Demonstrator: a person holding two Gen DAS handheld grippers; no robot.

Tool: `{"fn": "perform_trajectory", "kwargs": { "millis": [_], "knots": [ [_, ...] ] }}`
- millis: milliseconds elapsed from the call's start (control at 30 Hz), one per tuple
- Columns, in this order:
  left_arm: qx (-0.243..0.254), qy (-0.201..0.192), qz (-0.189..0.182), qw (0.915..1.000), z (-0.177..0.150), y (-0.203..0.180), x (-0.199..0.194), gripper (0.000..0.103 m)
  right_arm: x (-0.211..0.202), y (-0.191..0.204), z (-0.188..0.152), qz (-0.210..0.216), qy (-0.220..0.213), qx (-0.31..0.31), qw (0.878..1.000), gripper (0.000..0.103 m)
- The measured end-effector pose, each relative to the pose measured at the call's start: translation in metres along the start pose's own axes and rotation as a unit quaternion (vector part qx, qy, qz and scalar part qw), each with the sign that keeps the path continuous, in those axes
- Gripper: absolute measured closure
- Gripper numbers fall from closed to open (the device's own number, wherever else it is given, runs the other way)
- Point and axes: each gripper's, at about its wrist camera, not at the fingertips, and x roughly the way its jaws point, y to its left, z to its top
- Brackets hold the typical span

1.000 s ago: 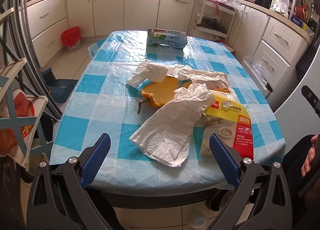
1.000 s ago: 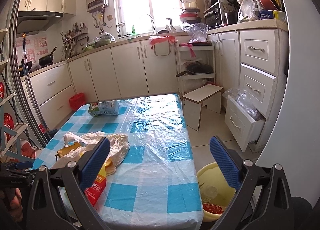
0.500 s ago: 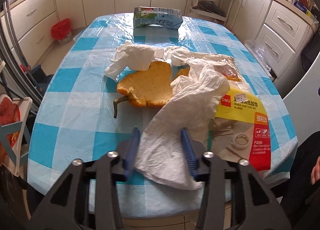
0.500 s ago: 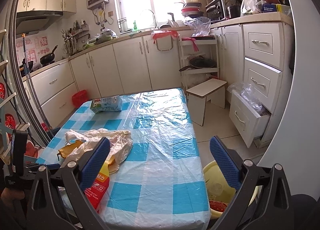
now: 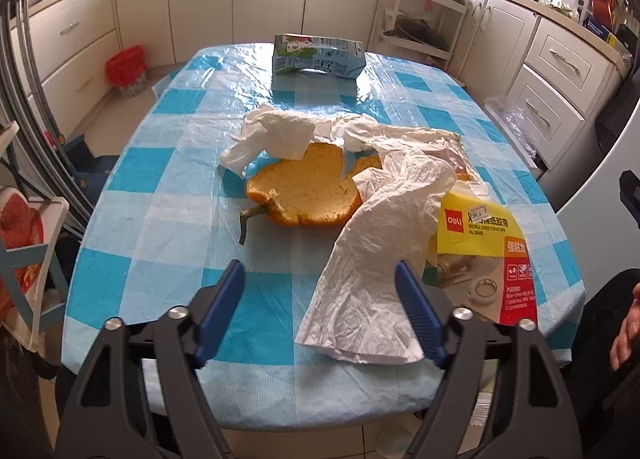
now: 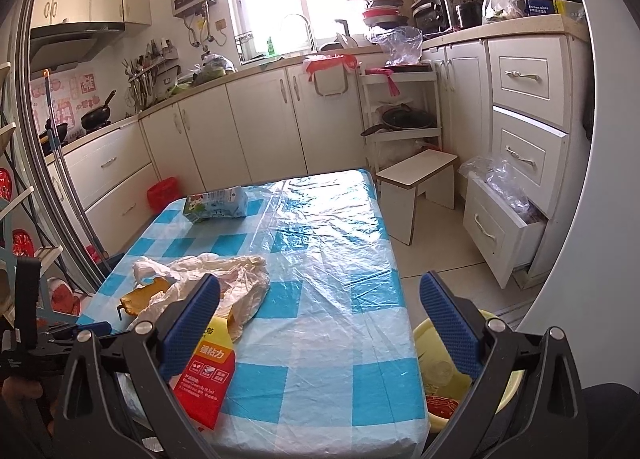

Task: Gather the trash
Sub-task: 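Grasp the white plastic bag with the left tool while the right tool grasps the yellow Deli box, then lift the bag and box and carry both toward the yellow bucket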

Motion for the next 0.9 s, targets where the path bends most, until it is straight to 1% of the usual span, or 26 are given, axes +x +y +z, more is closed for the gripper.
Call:
{"fn": "perform_trajectory", "kwargs": {
  "millis": [100, 133, 167, 200, 233, 267, 300, 533, 667, 800, 900],
  "knots": [
    [0.017, 0.013, 0.0, 0.9998, 0.001, -0.01, 0.013, 0.026, 0.001, 0.0, 0.0, 0.0, 0.002, 0.0, 1.0, 0.007],
    [0.024, 0.015, 0.001, 0.9996, 0.001, -0.014, 0.017, 0.029, 0.001, -0.001, 0.0, 0.0, 0.003, 0.0, 1.0, 0.007],
    [0.029, 0.017, 0.001, 0.9995, 0.0, -0.018, 0.019, 0.037, 0.001, -0.001, 0.0, 0.0, 0.002, 0.0, 1.0, 0.007],
    [0.033, 0.018, 0.002, 0.9993, -0.001, -0.022, 0.021, 0.055, 0.001, -0.001, 0.0, 0.0, 0.002, 0.0, 1.0, 0.007],
    [0.035, 0.018, -0.001, 0.9992, 0.0, -0.024, 0.021, 0.078, 0.001, -0.001, 0.0, 0.0, 0.002, 0.0, 1.0, 0.007],
    [0.029, 0.022, -0.015, 0.9992, 0.001, -0.023, 0.019, 0.09, 0.001, -0.001, 0.0, -0.001, 0.003, 0.001, 1.0, 0.007],
    [0.023, 0.024, -0.023, 0.9992, 0.001, -0.023, 0.017, 0.099, 0.002, -0.001, 0.0, -0.001, 0.003, 0.002, 1.0, 0.007],
    [-0.013, -0.018, -0.049, 0.9986, 0.008, -0.007, -0.026, 0.1, 0.004, -0.002, -0.001, 0.003, 0.005, 0.003, 1.0, 0.007],
    [-0.033, -0.048, -0.054, 0.9969, 0.009, 0.005, -0.055, 0.1, 0.005, -0.001, -0.002, 0.006, 0.011, -0.001, 1.0, 0.007],
    [-0.037, -0.066, -0.051, 0.9958, 0.009, 0.008, -0.075, 0.1, 0.008, 0.004, -0.004, 0.008, 0.021, -0.008, 1.0, 0.007],
    [-0.031, -0.075, -0.048, 0.9955, 0.008, 0.006, -0.087, 0.1, 0.011, 0.008, -0.006, 0.015, 0.031, -0.018, 0.999, 0.007]
  ]
}}
